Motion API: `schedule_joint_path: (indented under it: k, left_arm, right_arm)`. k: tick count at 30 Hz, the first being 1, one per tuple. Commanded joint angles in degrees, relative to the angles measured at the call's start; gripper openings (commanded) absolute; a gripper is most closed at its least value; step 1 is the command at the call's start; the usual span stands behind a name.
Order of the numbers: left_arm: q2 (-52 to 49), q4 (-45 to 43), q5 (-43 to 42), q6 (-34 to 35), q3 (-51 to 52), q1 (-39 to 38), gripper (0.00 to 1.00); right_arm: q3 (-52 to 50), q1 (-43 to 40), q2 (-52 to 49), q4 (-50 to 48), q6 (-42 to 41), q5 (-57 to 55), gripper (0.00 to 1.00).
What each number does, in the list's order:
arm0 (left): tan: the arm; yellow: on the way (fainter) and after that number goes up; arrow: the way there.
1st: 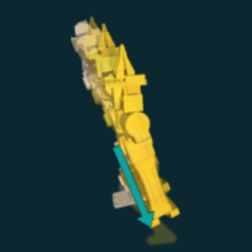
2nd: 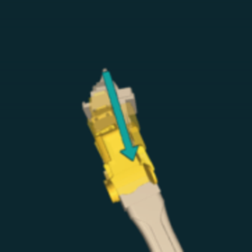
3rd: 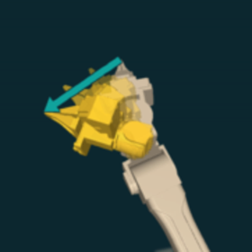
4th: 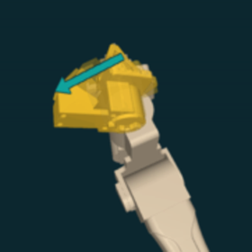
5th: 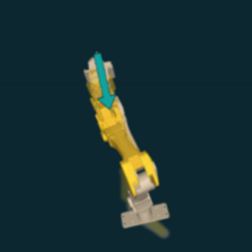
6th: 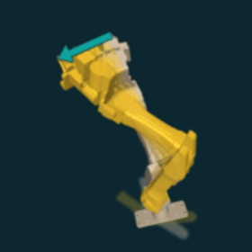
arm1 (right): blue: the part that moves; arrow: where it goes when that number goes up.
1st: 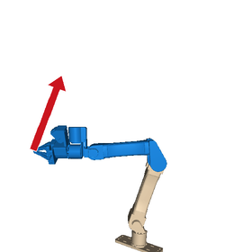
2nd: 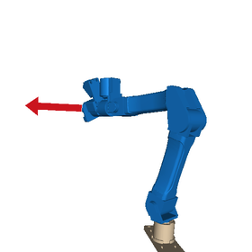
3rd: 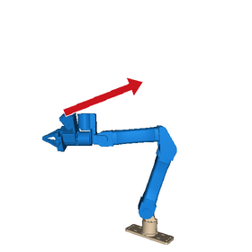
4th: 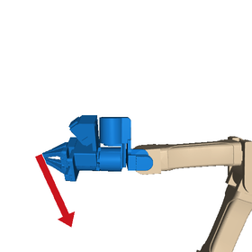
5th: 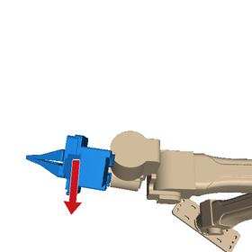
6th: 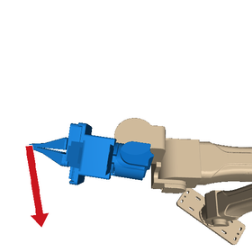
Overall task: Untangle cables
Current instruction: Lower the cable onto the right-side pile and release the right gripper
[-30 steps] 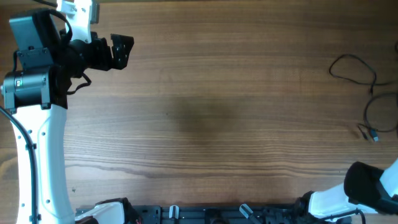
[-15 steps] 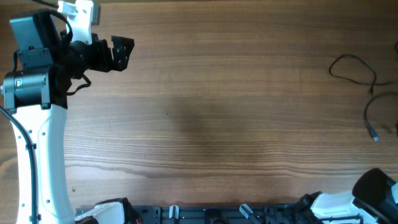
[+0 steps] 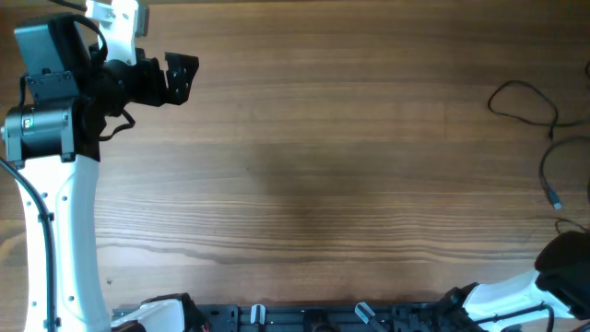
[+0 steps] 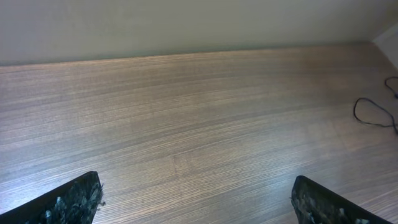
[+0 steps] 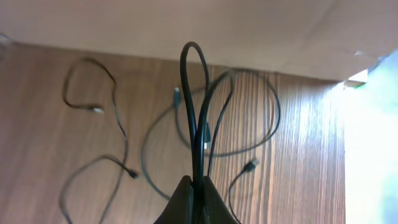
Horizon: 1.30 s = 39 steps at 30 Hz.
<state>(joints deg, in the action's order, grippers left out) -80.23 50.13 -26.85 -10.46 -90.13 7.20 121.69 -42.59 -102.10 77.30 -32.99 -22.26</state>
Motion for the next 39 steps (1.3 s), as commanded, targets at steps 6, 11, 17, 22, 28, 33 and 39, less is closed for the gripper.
schedule_joint_path:
  k: [6, 11, 17, 22, 28, 33, 39]
  left_arm:
    - [1.27, -0.20, -0.72, -1.36, 0.24, 0.00, 1.00]
    - [1.27, -0.17, -0.74, -1.36, 0.24, 0.00, 1.00]
    - [1.27, -0.20, -0.72, -1.36, 0.24, 0.00, 1.00]
    - [1.27, -0.24, -0.72, -1.36, 0.24, 0.00, 1.00]
    - [1.27, -0.39, -0.72, -1.38, 0.24, 0.00, 1.00]
    - [1.27, -0.39, -0.72, -1.60, 0.24, 0.00, 1.00]
    - [1.27, -0.39, -0.72, -1.60, 0.24, 0.00, 1.00]
  right_arm:
    - [-5.18, -0.57, 0.20, -1.62, -3.17, -2.64, 0.05]
    - [-7.34, -1.64, 0.20, -2.34, -3.21, -2.75, 0.05]
    - [-7.72, -3.76, 0.20, -2.62, -3.34, -2.89, 0.05]
    - [-7.72, -4.63, 0.20, -3.02, -3.69, -2.93, 0.05]
    - [-7.72, -4.70, 0.17, -3.52, -3.85, -3.37, 0.05]
    - [-7.72, -4.70, 0.17, -3.61, -3.89, -3.37, 0.05]
    - [-7.72, -4.70, 0.17, -3.74, -4.59, -3.85, 0.15]
